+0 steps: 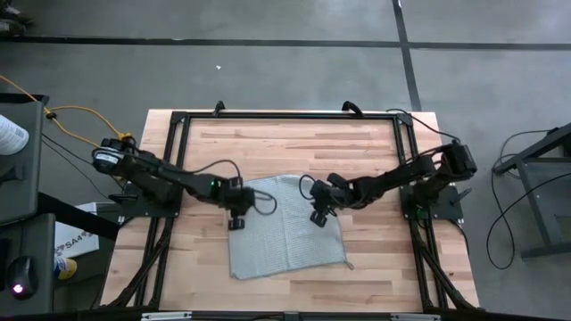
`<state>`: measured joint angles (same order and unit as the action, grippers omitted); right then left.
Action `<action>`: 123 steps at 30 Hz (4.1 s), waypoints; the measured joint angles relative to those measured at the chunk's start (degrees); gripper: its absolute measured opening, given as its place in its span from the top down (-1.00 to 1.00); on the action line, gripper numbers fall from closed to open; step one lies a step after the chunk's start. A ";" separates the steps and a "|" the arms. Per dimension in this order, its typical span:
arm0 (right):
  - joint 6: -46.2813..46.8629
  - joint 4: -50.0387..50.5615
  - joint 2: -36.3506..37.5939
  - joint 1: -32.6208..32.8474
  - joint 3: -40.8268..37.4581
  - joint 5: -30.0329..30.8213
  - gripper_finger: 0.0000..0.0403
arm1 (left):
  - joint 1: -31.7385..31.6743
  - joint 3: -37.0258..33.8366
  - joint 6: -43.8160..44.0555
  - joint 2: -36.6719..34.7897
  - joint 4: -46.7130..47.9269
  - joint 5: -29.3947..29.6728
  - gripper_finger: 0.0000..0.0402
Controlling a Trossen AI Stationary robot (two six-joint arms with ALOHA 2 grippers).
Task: Fold microfiber towels
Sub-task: Fold the gray microfiber towel
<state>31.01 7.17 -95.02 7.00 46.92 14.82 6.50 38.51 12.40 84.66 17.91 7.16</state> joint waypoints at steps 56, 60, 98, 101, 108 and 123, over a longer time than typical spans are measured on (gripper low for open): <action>-8.52 -0.39 -4.50 -22.57 -0.22 -0.74 0.47 | -25.47 -0.68 -17.30 0.07 -10.07 -11.11 0.68; -10.22 -5.22 -4.25 -21.64 -0.17 -2.52 0.47 | -23.17 -0.68 -18.36 -0.70 -11.39 -11.12 0.68; 3.88 -1.08 3.74 -24.64 7.13 -13.69 0.47 | 4.73 19.56 23.21 11.74 -4.37 18.45 0.68; 0.17 -1.84 3.74 -24.30 7.13 -15.31 0.47 | 5.38 22.11 17.61 13.96 -4.38 15.55 0.68; -19.91 0.72 3.74 -24.25 7.13 -19.10 0.47 | 6.47 23.66 -7.36 15.04 -3.58 3.91 0.68; -54.70 4.43 2.44 -19.28 8.30 -7.05 0.49 | 6.25 23.58 -30.14 15.04 -0.57 -4.83 0.68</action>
<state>-23.69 11.60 -92.59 -12.28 55.22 7.77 12.75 62.08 -17.74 99.70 17.34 2.33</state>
